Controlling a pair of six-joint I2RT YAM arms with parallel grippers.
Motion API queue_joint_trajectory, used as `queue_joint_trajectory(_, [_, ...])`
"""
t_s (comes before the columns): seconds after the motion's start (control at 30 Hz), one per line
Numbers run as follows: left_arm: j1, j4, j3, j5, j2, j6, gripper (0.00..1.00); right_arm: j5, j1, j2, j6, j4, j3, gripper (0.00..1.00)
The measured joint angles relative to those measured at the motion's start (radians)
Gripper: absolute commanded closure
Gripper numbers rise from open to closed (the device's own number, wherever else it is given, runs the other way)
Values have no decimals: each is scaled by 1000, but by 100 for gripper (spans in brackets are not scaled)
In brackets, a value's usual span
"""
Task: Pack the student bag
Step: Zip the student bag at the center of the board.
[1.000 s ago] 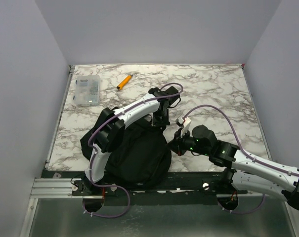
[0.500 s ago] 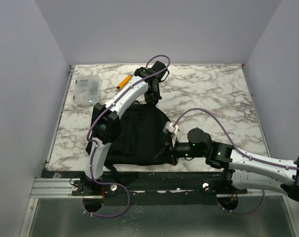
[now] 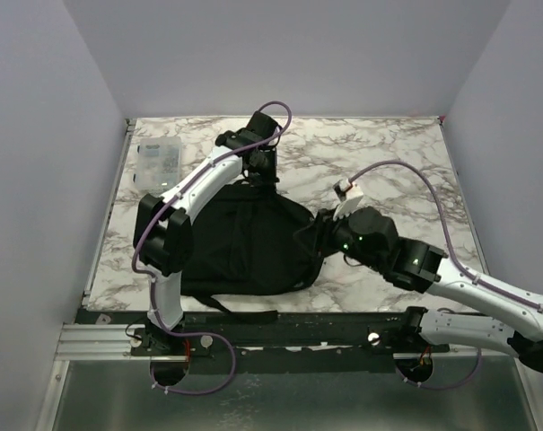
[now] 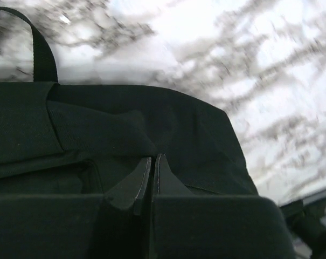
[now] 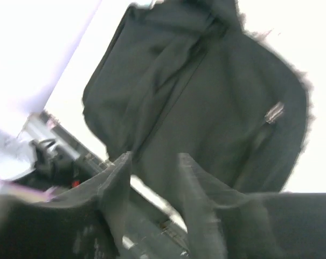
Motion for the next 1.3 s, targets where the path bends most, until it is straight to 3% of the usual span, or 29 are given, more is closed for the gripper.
queue_joint_trajectory(0.17, [-10, 55, -131, 119, -141, 63, 100, 65, -162, 51, -64, -74, 132, 17])
queue_joint_trajectory(0.37, [-10, 73, -148, 182, -163, 121, 100, -152, -394, 216, -257, -217, 218, 26])
queue_joint_trajectory(0.53, [-6, 87, -157, 207, -163, 163, 100, -381, -398, 299, -359, -319, 260, 44])
queue_joint_trajectory(0.9, [-3, 100, -177, 260, -170, 191, 100, -458, -395, 309, -390, -393, 240, 48])
queue_joint_trajectory(0.97, [-3, 108, -186, 271, -170, 191, 100, -457, -395, 309, -375, -386, 232, 66])
queue_joint_trajectory(1.0, [-3, 114, -192, 278, -170, 190, 100, -453, -395, 311, -368, -386, 231, 69])
queue_joint_trajectory(1.2, [-3, 130, -214, 283, -173, 192, 100, -367, -394, 338, -330, -410, 213, 73])
queue_joint_trajectory(1.23, [-3, 131, -216, 284, -174, 192, 100, -360, -394, 338, -328, -413, 203, 71])
queue_joint_trajectory(1.3, [-3, 130, -217, 283, -175, 193, 100, -354, -394, 338, -323, -431, 197, 56])
